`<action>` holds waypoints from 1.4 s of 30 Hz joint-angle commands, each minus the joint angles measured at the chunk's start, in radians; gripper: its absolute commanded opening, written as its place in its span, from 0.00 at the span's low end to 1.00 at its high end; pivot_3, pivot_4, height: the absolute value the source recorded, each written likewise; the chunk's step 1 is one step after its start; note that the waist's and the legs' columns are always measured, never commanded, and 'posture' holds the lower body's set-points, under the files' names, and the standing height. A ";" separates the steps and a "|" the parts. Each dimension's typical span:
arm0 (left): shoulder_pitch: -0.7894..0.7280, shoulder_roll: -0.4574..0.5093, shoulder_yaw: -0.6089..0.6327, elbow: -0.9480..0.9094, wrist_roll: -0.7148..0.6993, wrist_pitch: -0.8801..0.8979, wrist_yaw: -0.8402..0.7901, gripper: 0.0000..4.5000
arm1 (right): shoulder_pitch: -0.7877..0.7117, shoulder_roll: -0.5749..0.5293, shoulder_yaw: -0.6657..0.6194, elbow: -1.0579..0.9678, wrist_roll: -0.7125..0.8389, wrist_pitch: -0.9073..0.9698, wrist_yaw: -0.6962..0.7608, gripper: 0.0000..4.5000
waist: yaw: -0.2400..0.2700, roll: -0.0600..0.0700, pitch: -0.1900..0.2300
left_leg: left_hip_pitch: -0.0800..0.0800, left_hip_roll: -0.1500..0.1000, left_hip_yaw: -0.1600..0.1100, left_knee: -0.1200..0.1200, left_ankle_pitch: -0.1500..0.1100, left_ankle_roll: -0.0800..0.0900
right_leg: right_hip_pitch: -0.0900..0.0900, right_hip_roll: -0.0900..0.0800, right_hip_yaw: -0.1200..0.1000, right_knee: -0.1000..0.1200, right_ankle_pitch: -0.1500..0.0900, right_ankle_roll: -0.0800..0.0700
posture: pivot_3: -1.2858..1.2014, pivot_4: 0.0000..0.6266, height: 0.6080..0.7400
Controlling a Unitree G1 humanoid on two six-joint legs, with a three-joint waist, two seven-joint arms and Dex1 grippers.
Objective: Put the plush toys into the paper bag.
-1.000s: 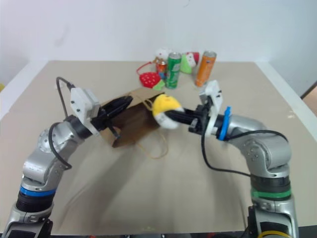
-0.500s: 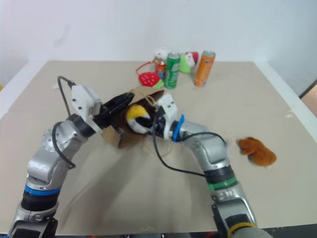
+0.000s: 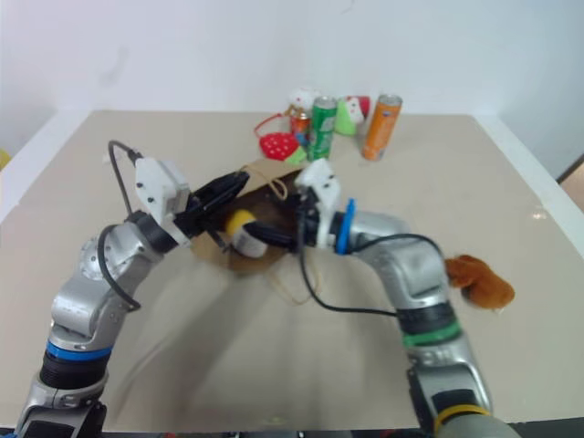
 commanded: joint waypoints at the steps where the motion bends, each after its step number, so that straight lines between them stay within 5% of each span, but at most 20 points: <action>1: -0.001 0.009 0.014 -0.028 -0.001 -0.014 -0.004 0.00 | 0.028 -0.121 -0.132 -0.070 0.071 0.067 0.025 0.99 | 0.002 0.000 0.000 | 0.000 0.000 0.000 0.000 0.000 0.000 | 0.000 0.000 0.000 0.000 0.000 0.000 | 0.52 0.24 1.00; 10: 0.006 0.003 0.007 -0.024 -0.001 -0.022 -0.009 0.00 | 0.283 -0.484 -0.318 0.201 -0.214 -0.190 0.001 0.99 | 0.003 0.000 0.000 | 0.001 -0.002 0.001 0.000 0.000 0.000 | 0.000 -0.001 0.001 0.000 -0.001 0.000 | 0.52 0.24 1.00; 22: 0.008 -0.007 -0.008 -0.040 0.007 -0.015 -0.003 0.00 | 0.557 -0.467 -0.366 0.249 -0.264 -0.150 -0.039 0.99 | -0.002 0.001 0.000 | 0.003 0.000 0.001 0.000 0.000 0.000 | 0.001 0.003 0.003 0.001 0.000 0.001 | 0.52 0.24 1.00; 33: -0.012 0.002 -0.006 -0.024 0.004 -0.013 -0.017 0.00 | 0.577 -0.487 -0.332 0.294 -0.346 -0.161 -0.068 0.04 | 0.002 0.000 0.000 | 0.002 -0.001 0.001 0.001 0.001 0.000 | 0.003 0.002 0.003 0.000 0.000 0.002 | 0.52 0.24 1.00; 42: -0.016 0.004 0.004 -0.016 -0.002 -0.012 -0.022 0.00 | 0.295 -0.369 -0.262 -0.120 0.021 0.149 0.006 0.00 | -0.013 0.001 0.001 | 0.004 0.000 0.000 0.002 0.001 0.000 | 0.002 0.008 0.006 0.000 0.003 0.002 | 0.52 0.24 1.00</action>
